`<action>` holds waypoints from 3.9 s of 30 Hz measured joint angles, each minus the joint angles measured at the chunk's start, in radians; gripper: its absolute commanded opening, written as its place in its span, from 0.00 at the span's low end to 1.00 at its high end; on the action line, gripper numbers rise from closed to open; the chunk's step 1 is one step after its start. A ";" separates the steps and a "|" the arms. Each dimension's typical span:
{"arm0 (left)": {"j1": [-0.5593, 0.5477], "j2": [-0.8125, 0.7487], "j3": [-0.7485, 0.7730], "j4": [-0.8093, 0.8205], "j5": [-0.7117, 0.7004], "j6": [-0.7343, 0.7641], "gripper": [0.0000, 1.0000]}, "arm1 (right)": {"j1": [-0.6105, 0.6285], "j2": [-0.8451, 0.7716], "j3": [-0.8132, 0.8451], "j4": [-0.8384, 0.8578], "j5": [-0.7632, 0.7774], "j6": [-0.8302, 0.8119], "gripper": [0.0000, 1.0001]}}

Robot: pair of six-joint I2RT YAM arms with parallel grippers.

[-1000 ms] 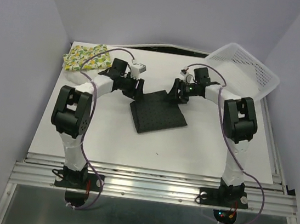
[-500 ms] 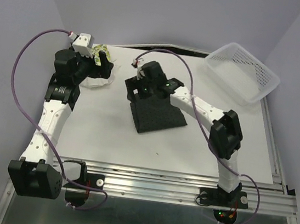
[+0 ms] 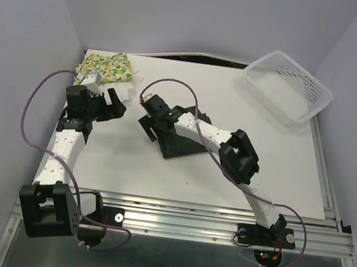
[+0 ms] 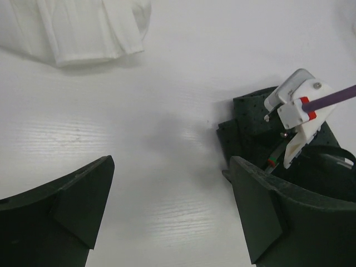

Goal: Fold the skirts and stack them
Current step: Neatly place the folded skirt to the corner

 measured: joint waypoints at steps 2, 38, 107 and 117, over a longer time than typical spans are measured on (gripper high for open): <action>0.001 -0.006 -0.025 0.010 0.006 -0.011 0.95 | 0.000 0.027 0.030 0.002 0.020 -0.002 0.74; -0.297 0.419 -0.186 0.585 0.330 -0.362 0.99 | -0.211 0.085 0.147 0.095 -0.419 0.291 0.01; -0.201 0.984 1.069 -0.212 -0.156 0.275 0.00 | -0.563 -0.171 -0.156 0.279 -0.436 0.468 1.00; -0.187 0.985 1.184 -0.237 -0.053 0.275 0.00 | -0.564 -0.171 -0.177 0.287 -0.449 0.465 1.00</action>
